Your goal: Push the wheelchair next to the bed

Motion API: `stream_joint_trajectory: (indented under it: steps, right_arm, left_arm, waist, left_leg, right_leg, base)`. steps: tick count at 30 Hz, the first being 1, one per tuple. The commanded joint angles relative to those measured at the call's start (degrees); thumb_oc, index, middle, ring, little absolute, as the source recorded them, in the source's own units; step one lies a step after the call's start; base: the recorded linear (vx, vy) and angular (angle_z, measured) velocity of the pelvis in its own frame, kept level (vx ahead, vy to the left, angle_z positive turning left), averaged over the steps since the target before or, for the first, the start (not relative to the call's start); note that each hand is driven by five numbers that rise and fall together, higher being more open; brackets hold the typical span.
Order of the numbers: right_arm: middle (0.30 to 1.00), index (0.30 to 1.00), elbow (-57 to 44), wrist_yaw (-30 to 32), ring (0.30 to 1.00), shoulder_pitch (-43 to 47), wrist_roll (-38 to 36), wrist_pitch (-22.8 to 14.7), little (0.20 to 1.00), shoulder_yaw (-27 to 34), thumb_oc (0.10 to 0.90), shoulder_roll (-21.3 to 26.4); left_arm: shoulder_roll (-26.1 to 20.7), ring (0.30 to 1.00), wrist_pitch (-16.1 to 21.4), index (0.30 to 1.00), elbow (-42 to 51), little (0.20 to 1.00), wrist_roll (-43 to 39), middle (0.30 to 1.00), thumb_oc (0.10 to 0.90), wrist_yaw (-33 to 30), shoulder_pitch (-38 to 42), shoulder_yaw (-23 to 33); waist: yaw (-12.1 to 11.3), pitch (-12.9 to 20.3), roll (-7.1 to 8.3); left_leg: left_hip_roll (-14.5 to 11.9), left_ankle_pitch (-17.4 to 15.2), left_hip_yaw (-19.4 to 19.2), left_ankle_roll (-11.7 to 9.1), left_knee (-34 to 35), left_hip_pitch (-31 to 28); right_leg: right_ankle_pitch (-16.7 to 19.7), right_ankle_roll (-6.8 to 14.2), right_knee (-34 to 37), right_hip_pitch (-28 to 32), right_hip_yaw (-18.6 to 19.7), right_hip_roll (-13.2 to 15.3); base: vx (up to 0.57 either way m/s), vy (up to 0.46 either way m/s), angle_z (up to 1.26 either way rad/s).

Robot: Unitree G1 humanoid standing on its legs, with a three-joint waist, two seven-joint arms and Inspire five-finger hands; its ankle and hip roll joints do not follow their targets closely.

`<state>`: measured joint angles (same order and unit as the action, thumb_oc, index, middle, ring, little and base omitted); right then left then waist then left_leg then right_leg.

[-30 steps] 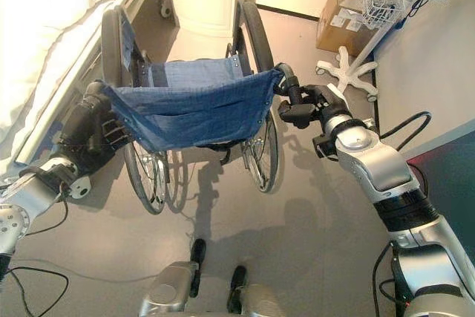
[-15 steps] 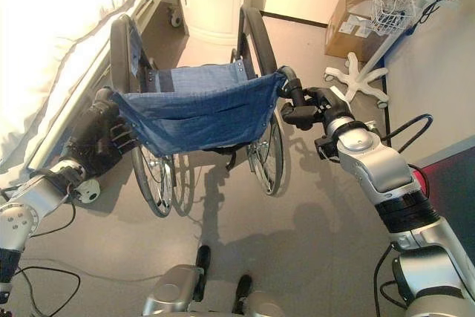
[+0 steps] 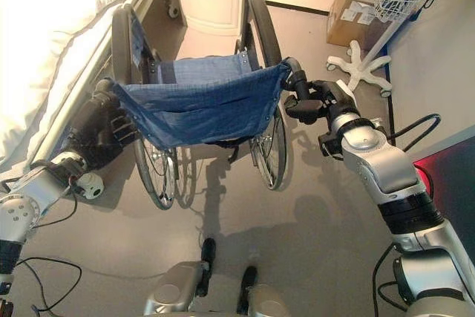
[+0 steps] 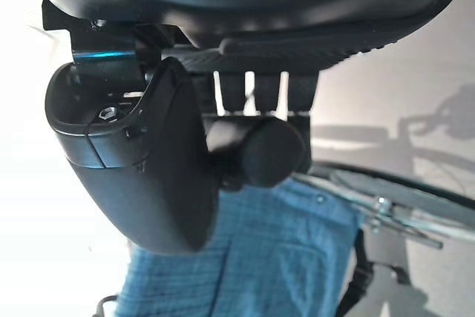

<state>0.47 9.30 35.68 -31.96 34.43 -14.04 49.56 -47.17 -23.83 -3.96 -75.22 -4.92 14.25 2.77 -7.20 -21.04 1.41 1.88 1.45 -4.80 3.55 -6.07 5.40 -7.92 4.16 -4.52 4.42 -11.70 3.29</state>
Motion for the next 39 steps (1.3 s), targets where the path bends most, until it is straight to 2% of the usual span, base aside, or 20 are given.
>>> stream_joint_trajectory:
  steps: [1,9,10,11,12,13,21,25,31,36,39]
  right_arm:
    - [0.300,0.300,-6.5,-1.8,0.300,1.6,0.3,-9.3,0.300,-2.2,0.400,1.1]
    - [0.300,0.300,-5.7,-0.4,0.300,1.8,-0.1,-8.1,0.300,-3.4,0.400,0.1]
    - [0.338,0.338,-5.5,-0.1,0.338,1.6,-0.3,-8.1,0.338,-3.3,0.425,0.0]
    - [0.561,0.561,-5.5,0.1,0.561,1.4,-0.4,-8.0,0.561,-3.2,0.574,0.0]
    - [0.853,0.853,-5.5,0.3,0.853,1.3,-0.5,-8.0,0.853,-3.1,0.769,0.1]
    - [0.900,0.900,-5.5,0.6,0.900,0.9,-0.3,-8.1,0.900,-2.8,0.800,0.1]
    - [0.900,0.900,-5.3,2.2,0.900,0.4,-1.0,-8.2,0.900,-1.8,0.800,1.5]
    - [0.900,0.900,-5.5,3.3,0.900,-0.3,-1.7,-8.7,0.900,-0.4,0.800,2.5]
    - [0.900,0.900,-6.0,4.5,0.900,-1.8,-2.7,-9.3,0.900,2.7,0.800,4.2]
    - [0.900,0.900,-5.6,5.1,0.900,-3.7,-3.0,-10.6,0.900,5.9,0.800,5.4]
    - [0.900,0.900,-6.2,6.0,0.900,-5.7,-3.7,-10.8,0.900,8.1,0.800,5.9]
  left_arm:
    - [-2.4,0.300,8.1,0.300,0.6,0.300,-1.5,0.300,0.400,-2.6,6.1,2.8]
    - [-2.4,0.300,6.9,0.300,0.6,0.300,-0.8,0.300,0.400,-3.0,5.6,2.4]
    - [-2.4,0.300,6.8,0.300,0.7,0.300,-0.8,0.300,0.400,-3.1,5.4,2.6]
    - [-2.4,0.366,6.7,0.366,0.8,0.366,-0.6,0.366,0.444,-3.3,5.3,2.6]
    - [-2.4,0.519,6.7,0.519,0.7,0.519,-0.4,0.519,0.546,-3.4,5.2,2.7]
    - [-2.2,0.900,6.7,0.900,0.6,0.900,0.3,0.900,0.800,-3.6,4.9,3.0]
    - [-3.1,0.900,6.6,0.900,-1.0,0.900,2.9,0.900,0.800,-4.8,3.8,4.7]
    - [-4.4,0.900,7.4,0.900,-2.0,0.900,6.8,0.900,0.800,-5.7,3.0,6.4]
    - [-8.1,0.900,8.3,0.900,-3.8,0.900,13.9,0.900,0.800,-7.3,2.1,10.2]
    - [-11.7,0.900,10.4,0.900,-9.1,0.900,19.6,0.900,0.800,-9.1,1.3,14.1]
    - [-12.9,0.900,10.4,0.900,-11.4,0.900,17.0,0.900,0.800,-8.0,0.0,16.3]
  waist:
    - [0.9,6.6,1.16]
    - [0.4,7.9,1.13]
    - [0.5,8.0,1.12]
    - [0.5,8.0,1.13]
    - [0.5,8.0,1.15]
    - [0.5,8.2,1.19]
    - [0.7,9.3,1.31]
    - [0.9,10.1,1.14]
    - [1.1,11.1,0.87]
    - [1.6,12.0,0.30]
    - [1.9,12.3,0.20]
  left_leg:
    - [-0.4,0.3,1.4,-3.6,2.3,-1.3]
    - [-1.0,0.0,1.3,-3.9,3.6,-2.9]
    - [-1.1,0.0,1.3,-4.0,3.7,-3.1]
    - [-1.1,0.0,1.3,-4.0,3.7,-3.1]
    - [-1.2,0.0,1.4,-4.0,3.7,-3.2]
    - [-1.2,-0.1,1.4,-4.1,3.8,-3.4]
    - [-1.6,-0.1,1.2,-4.3,5.2,-5.1]
    - [-1.9,-0.1,1.2,-4.5,6.0,-5.9]
    - [-2.2,0.1,1.1,-4.9,7.6,-7.3]
    - [-2.6,0.7,1.1,-5.4,9.8,-8.5]
    - [-2.7,0.7,0.9,-5.4,10.2,-8.9]
  right_leg:
    - [12.1,3.4,4.4,-3.8,1.0,4.3]
    - [12.2,3.5,6.4,-1.7,0.2,4.4]
    - [12.1,3.4,6.5,-1.5,0.2,4.4]
    - [12.1,3.4,6.5,-1.4,0.1,4.4]
    - [12.1,3.3,6.5,-1.4,0.1,4.4]
    - [12.1,3.3,6.6,-1.3,0.1,4.3]
    - [11.9,3.3,7.4,-0.4,0.1,4.0]
    - [11.6,3.2,7.7,0.0,0.1,3.7]
    - [11.4,3.1,8.4,0.7,-0.3,3.5]
    - [11.2,3.0,9.0,1.2,-0.8,3.1]
    - [11.1,3.0,9.0,1.2,-0.8,3.0]
  base:
    - [0.00,-0.052,0.05]
    - [0.03,-0.028,0.03]
    - [0.03,-0.014,0.08]
    - [0.01,-0.014,0.08]
    - [0.01,-0.020,0.06]
    - [0.00,-0.020,0.04]
    - [0.00,-0.009,0.00]
    - [0.00,0.000,0.00]
    - [0.00,0.000,0.00]
    - [-0.01,0.000,0.01]
    - [0.00,0.000,0.00]
